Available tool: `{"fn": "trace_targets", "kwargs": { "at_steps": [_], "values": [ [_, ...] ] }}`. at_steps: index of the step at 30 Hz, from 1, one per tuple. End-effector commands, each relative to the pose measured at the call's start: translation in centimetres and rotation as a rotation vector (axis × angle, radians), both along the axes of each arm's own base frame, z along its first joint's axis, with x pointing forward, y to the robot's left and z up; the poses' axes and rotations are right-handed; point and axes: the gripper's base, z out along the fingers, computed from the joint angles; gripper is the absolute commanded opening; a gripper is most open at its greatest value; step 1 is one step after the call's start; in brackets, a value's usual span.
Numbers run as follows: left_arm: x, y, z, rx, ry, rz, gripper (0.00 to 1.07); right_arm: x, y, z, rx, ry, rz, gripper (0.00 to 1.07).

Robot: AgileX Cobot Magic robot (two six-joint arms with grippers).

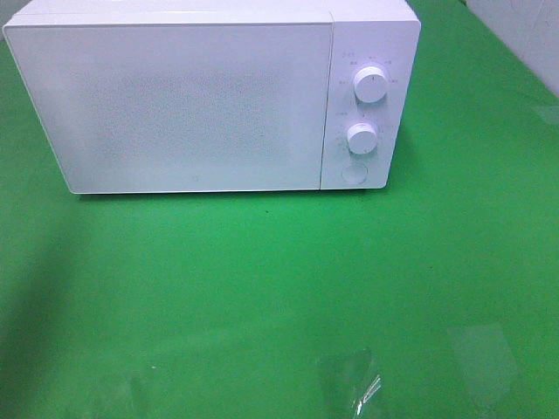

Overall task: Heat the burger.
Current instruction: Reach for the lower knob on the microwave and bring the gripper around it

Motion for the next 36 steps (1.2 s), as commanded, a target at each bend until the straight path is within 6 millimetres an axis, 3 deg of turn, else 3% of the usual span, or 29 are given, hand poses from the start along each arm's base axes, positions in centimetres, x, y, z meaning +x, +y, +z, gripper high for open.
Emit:
{"fn": "trace_targets", "kwargs": {
  "at_steps": [1,8,10,15,16,17,19,22,23,26,28,36],
  "values": [
    [-2.5,0.1,-1.4,-0.004,0.044,-0.004,1.01,-0.4,0.0,0.0,0.009,-0.033,-0.005,0.76],
    [-6.4,0.3,-4.5,0.014,0.024,-0.031,1.01,-0.4,0.0,0.0,0.009,-0.033,-0.005,0.76],
    [-9.0,0.3,-6.3,0.029,-0.017,-0.064,1.01,-0.4,0.0,0.0,0.009,-0.033,-0.005,0.76],
    [-10.9,0.3,-7.3,0.031,-0.065,-0.066,1.01,-0.4,0.0,0.0,0.009,-0.033,-0.005,0.76],
    [-12.0,0.4,-7.8,0.031,-0.101,-0.065,1.01,-0.4,0.0,0.0,0.009,-0.033,-0.005,0.76],
    [-12.0,0.4,-7.8,0.031,-0.101,-0.065,1.01,-0.4,0.0,0.0,0.009,-0.033,-0.005,0.76],
    [-14.6,0.4,-8.2,0.033,-0.245,-0.062,1.01,-0.4,0.0,0.0,0.009,-0.033,-0.005,0.76],
    [-15.3,0.5,-8.1,0.033,-0.29,-0.061,1.01,-0.4,0.0,0.0,0.009,-0.033,-0.005,0.76],
    [-16.6,0.5,-8.4,0.033,-0.357,-0.059,1.01,-0.4,0.0,0.0,0.009,-0.033,-0.005,0.76],
    [-17.8,0.5,-8.5,0.031,-0.439,-0.054,1.01,-0.4,0.0,0.0,0.009,-0.033,-0.005,0.76],
    [-19.9,0.6,-8.3,0.034,-0.571,-0.05,1.01,-0.4,0.0,0.0,0.009,-0.033,-0.005,0.76],
    [-21.3,0.6,-8.3,0.027,-0.662,-0.051,1.01,-0.4,0.0,0.0,0.009,-0.033,-0.005,0.76]
  ]
}}
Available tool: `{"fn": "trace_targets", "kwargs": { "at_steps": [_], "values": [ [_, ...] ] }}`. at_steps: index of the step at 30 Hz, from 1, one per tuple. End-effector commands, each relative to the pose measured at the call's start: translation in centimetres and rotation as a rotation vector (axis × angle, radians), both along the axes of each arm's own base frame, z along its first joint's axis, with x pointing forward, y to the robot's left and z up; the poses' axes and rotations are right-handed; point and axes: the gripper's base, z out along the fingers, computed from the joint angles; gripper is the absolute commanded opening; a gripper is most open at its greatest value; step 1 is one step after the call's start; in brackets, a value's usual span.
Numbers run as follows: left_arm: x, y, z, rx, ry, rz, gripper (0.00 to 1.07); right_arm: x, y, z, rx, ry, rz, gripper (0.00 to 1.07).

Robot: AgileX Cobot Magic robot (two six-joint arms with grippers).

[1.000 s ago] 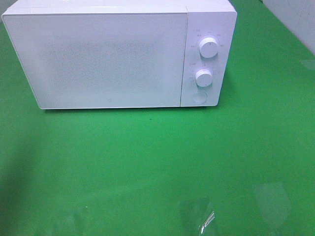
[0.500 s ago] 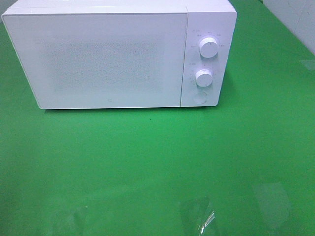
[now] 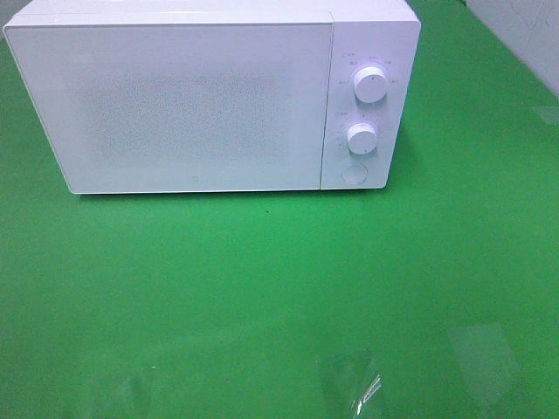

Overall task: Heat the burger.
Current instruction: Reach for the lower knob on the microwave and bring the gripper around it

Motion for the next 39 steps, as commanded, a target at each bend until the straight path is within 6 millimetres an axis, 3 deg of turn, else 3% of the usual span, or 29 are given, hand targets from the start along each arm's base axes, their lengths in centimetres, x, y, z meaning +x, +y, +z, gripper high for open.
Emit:
{"fn": "trace_targets", "kwargs": {
  "at_steps": [1,39],
  "values": [
    [-0.26,-0.13,0.0,-0.016,-0.035,-0.009,1.01,-0.39,-0.01,0.0,0.009,-0.033,-0.005,0.76],
    [-0.29,-0.12,0.0,-0.015,-0.037,-0.008,1.01,-0.39,0.0,0.0,0.01,-0.033,-0.004,0.76]
  ]
}}
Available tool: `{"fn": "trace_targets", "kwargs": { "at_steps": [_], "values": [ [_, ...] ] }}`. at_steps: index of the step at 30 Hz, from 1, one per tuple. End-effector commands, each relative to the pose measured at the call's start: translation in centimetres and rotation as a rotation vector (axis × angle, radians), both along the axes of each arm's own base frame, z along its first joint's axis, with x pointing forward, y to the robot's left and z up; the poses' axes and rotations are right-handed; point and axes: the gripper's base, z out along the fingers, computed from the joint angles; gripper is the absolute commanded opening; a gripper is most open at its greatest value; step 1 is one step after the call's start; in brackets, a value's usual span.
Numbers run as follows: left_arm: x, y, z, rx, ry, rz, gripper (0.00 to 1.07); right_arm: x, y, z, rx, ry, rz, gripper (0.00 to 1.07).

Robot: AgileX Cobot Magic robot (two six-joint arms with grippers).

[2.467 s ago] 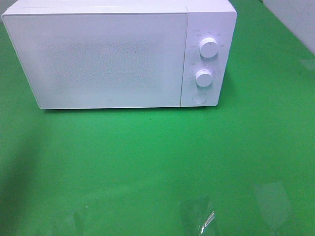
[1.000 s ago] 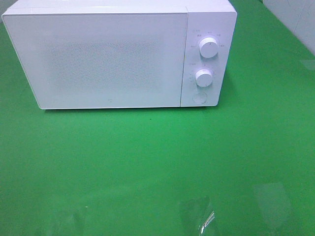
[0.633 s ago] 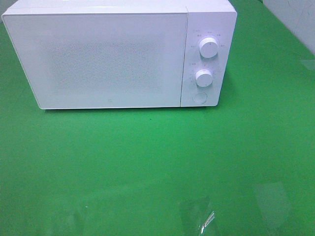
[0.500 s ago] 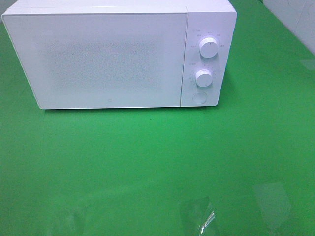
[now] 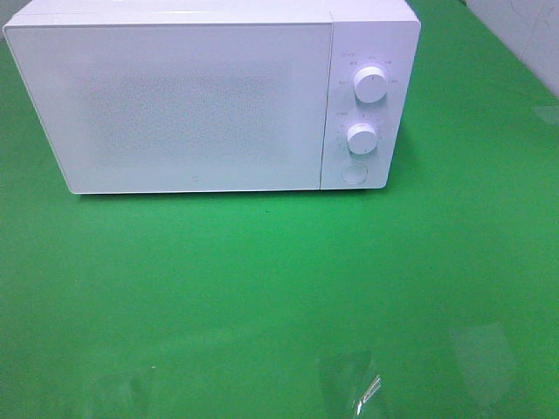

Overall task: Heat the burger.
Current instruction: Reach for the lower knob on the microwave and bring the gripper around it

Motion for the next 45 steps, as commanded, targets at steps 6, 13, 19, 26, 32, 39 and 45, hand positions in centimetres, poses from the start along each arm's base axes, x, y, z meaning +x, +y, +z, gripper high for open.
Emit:
{"fn": "trace_targets", "kwargs": {
  "at_steps": [6,13,19,26,32,39,45],
  "values": [
    [-0.3,-0.1,0.1,-0.009,-0.036,-0.004,1.01,-0.5,0.0,0.4,0.009,-0.051,-0.002,0.76],
    [-0.3,-0.1,0.1,-0.009,-0.036,-0.004,1.01,0.5,0.1,2.8,0.009,-0.084,0.004,0.76],
    [-0.3,-0.1,0.1,-0.009,-0.036,-0.004,1.01,2.6,0.4,4.1,0.003,-0.171,0.02,0.76],
    [-0.3,-0.1,0.1,-0.009,-0.036,-0.004,1.01,5.9,0.8,4.7,-0.013,-0.219,0.036,0.76],
    [-0.3,-0.1,0.1,-0.009,-0.036,-0.004,1.01,8.2,1.2,3.7,-0.009,-0.308,0.062,0.76],
    [-0.3,-0.1,0.1,-0.009,-0.036,-0.004,1.01,11.0,1.8,2.8,-0.001,-0.447,0.1,0.76],
    [-0.3,-0.1,0.1,-0.009,-0.036,-0.004,1.01,13.8,2.2,1.6,-0.012,-0.433,0.122,0.76]
  ]
}}
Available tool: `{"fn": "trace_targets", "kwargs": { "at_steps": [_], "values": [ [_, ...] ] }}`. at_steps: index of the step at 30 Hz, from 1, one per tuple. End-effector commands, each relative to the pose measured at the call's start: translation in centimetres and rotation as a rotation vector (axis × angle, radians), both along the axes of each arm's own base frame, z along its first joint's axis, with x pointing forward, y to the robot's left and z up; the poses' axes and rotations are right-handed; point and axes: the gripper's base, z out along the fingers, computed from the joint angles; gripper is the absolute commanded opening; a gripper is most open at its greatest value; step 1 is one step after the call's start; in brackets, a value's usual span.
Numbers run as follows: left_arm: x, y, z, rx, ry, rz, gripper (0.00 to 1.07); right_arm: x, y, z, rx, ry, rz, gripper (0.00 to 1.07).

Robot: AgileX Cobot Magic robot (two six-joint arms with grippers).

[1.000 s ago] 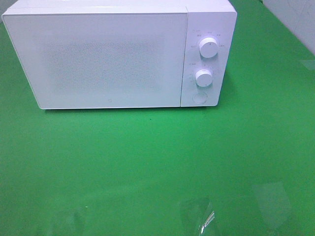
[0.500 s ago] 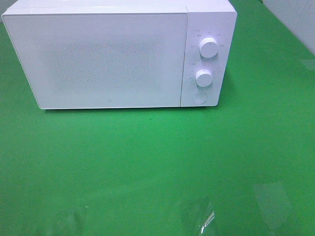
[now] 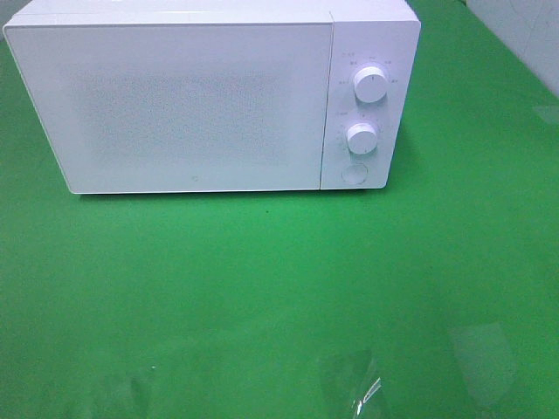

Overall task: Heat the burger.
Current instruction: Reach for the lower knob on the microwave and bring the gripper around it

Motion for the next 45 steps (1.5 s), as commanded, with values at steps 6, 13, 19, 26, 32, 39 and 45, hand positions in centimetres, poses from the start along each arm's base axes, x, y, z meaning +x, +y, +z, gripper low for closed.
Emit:
{"fn": "trace_targets", "kwargs": {
  "at_steps": [6,13,19,26,32,39,45],
  "values": [
    [-0.3,-0.1,0.1,-0.009,-0.039,-0.004,1.01,4.3,0.4,-1.9,-0.062,0.024,0.007,0.76],
    [-0.3,-0.1,0.1,-0.009,-0.039,-0.004,1.01,6.1,0.3,-3.5,-0.088,-0.012,-0.024,0.76],
    [-0.3,-0.1,0.1,-0.009,-0.039,-0.004,1.01,7.3,-0.3,-6.1,-0.036,0.013,-0.12,0.76],
    [-0.3,-0.1,0.1,-0.009,-0.039,-0.004,1.01,7.6,2.4,-7.7,-0.073,0.029,-0.137,0.76],
    [-0.3,-0.1,0.1,-0.009,-0.039,-0.004,1.01,7.7,4.3,-8.7,-0.085,0.021,-0.129,0.76],
    [-0.3,-0.1,0.1,-0.009,-0.039,-0.004,1.01,7.5,7.7,-10.9,-0.088,0.053,-0.091,0.76],
    [-0.3,-0.1,0.1,-0.009,-0.039,-0.004,1.01,8.0,9.2,-11.7,-0.084,0.07,-0.117,0.76]
  ]
}}
